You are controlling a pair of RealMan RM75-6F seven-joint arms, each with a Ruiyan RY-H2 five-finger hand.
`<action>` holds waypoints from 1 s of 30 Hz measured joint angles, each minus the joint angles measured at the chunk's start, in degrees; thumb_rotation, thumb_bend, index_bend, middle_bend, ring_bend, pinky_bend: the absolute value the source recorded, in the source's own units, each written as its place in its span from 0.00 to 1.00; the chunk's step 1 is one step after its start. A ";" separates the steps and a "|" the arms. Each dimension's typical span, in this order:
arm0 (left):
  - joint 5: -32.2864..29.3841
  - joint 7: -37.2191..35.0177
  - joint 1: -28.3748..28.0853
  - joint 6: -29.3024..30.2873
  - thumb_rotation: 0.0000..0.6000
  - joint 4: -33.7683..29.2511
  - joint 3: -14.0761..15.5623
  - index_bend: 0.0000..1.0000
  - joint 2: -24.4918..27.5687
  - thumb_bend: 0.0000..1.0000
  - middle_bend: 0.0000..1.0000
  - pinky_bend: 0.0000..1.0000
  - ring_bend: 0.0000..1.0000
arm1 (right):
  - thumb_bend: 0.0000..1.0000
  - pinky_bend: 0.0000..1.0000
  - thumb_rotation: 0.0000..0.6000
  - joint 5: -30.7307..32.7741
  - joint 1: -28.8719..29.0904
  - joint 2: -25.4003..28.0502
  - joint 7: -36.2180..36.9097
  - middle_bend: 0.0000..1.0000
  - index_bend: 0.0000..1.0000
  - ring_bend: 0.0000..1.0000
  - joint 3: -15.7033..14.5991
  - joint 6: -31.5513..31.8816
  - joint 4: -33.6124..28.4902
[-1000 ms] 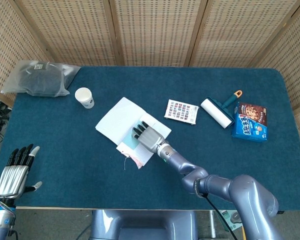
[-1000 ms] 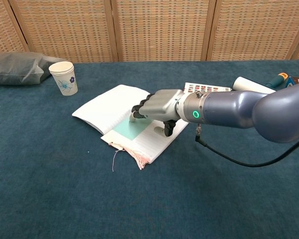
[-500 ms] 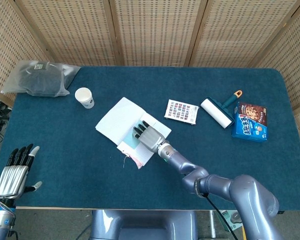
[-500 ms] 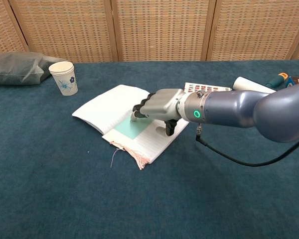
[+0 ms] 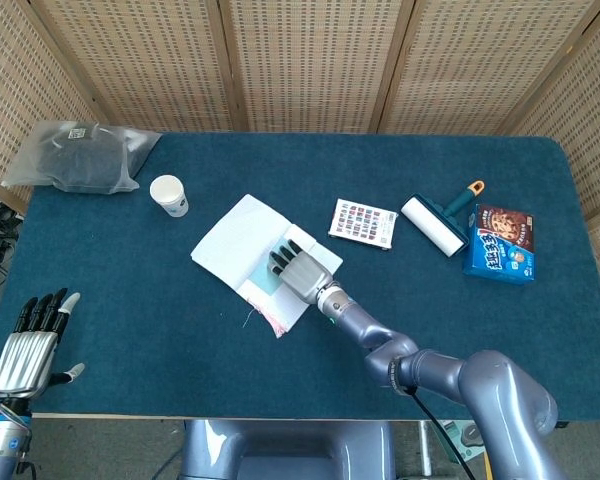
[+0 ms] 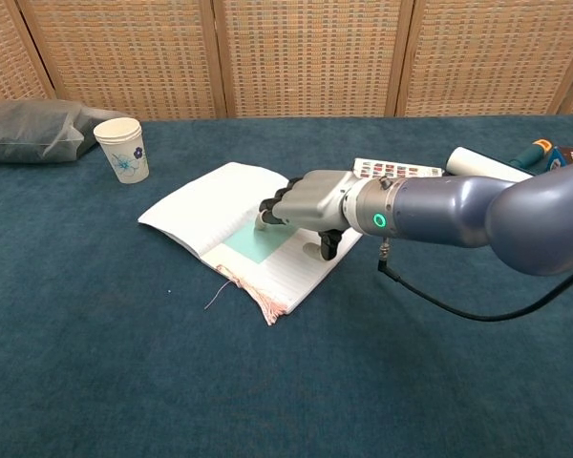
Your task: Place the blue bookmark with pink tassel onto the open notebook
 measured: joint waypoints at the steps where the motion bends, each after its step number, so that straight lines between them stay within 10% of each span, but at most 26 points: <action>1: 0.01 0.03 0.00 0.01 1.00 0.00 0.01 0.00 -0.01 0.00 0.00 0.00 0.00 | 0.72 0.00 1.00 -0.13 0.06 -0.05 0.06 0.00 0.16 0.00 0.10 0.09 -0.11; 30: -0.09 0.46 -0.15 -0.44 1.00 0.10 0.23 0.00 -0.39 0.00 0.00 0.00 0.00 | 0.65 0.00 1.00 -0.38 0.13 -1.63 -0.05 0.00 0.12 0.00 0.74 0.68 2.75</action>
